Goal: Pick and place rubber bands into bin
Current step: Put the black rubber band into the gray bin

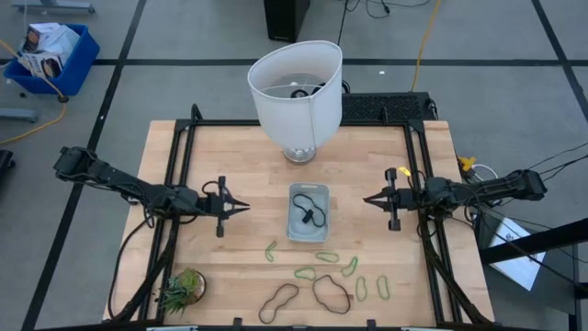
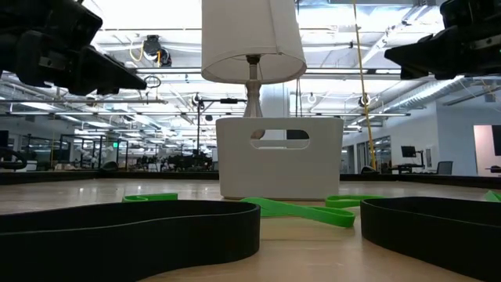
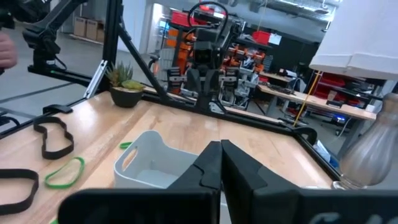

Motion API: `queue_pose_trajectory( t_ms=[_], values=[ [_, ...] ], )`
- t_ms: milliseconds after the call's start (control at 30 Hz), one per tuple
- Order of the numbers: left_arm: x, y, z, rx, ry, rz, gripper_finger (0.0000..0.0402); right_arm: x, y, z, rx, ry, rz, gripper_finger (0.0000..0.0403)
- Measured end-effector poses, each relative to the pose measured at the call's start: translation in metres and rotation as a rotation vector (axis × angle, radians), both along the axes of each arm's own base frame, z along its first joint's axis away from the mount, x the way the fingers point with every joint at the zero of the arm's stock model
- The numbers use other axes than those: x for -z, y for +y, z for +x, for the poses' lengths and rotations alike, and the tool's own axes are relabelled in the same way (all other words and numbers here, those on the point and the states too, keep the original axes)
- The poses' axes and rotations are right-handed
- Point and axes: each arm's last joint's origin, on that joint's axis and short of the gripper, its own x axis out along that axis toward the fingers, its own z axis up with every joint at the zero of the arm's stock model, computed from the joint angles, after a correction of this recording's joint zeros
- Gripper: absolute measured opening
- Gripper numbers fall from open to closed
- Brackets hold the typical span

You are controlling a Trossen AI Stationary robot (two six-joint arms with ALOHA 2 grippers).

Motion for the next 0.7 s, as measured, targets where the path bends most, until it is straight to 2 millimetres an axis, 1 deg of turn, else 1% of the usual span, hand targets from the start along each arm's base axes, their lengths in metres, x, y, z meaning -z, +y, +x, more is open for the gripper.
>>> queue_pose_trajectory(
  t_ms=[133, 300, 367, 433, 467, 533, 633, 700],
  values=[
    [0.005, 0.0, -0.001, -0.012, 0.048, -0.018, 0.0047, 0.0, 0.0, 0.0, 0.0, 0.001, 0.0, 0.0],
    [0.003, -0.001, -0.001, -0.061, 0.017, -0.233, 0.0046, 0.0, 0.0, 0.0, 0.0, 0.001, -0.007, 0.0],
    [0.006, -0.007, 0.0, -0.026, 0.038, -0.26, 0.0037, 0.0, 0.0, 0.0, 0.002, 0.0, -0.021, 0.0],
    [0.008, -0.014, 0.002, -0.005, 0.067, -0.256, 0.0015, 0.0, 0.0, 0.0, 0.002, 0.0, -0.024, 0.0],
    [0.006, -0.018, 0.005, 0.003, 0.074, -0.25, 0.0008, 0.0, 0.0, 0.0, 0.002, 0.001, -0.024, 0.0],
    [-0.004, -0.029, 0.015, 0.021, 0.064, -0.247, 0.0007, 0.001, 0.0, 0.0, 0.001, 0.012, -0.028, 0.0],
    [-0.019, -0.047, 0.037, 0.057, 0.072, -0.205, 0.0004, 0.002, 0.0, 0.0, 0.001, 0.016, -0.036, 0.0],
    [-0.028, -0.059, 0.055, 0.076, 0.071, -0.181, 0.0004, 0.001, 0.0, 0.0, 0.002, 0.013, -0.049, 0.0]
  ],
)
